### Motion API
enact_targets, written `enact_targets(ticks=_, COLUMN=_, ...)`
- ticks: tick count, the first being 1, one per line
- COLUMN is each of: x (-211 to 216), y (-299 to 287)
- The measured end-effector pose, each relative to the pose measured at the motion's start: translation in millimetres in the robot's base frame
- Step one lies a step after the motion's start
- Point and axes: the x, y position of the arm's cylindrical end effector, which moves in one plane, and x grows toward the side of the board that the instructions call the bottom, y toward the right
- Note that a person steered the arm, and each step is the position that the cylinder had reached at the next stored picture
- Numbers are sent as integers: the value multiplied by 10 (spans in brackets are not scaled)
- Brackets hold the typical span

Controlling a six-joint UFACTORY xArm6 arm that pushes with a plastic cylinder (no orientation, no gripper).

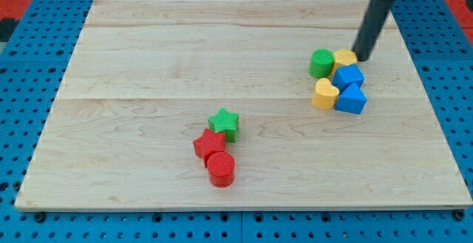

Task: Separate the green circle from the hexagon

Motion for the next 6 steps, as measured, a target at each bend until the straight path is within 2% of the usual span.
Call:
enact_targets(ticks=1, x=252, y=-410)
enact_targets(ticks=2, x=430, y=-524)
enact_targets(ticks=3, x=440, y=-852)
enact_targets(ticks=4, x=291, y=-1204)
enact_targets(ticks=5, x=20, y=-1145)
enact_targets(ticks=6, x=-57, y=-1451)
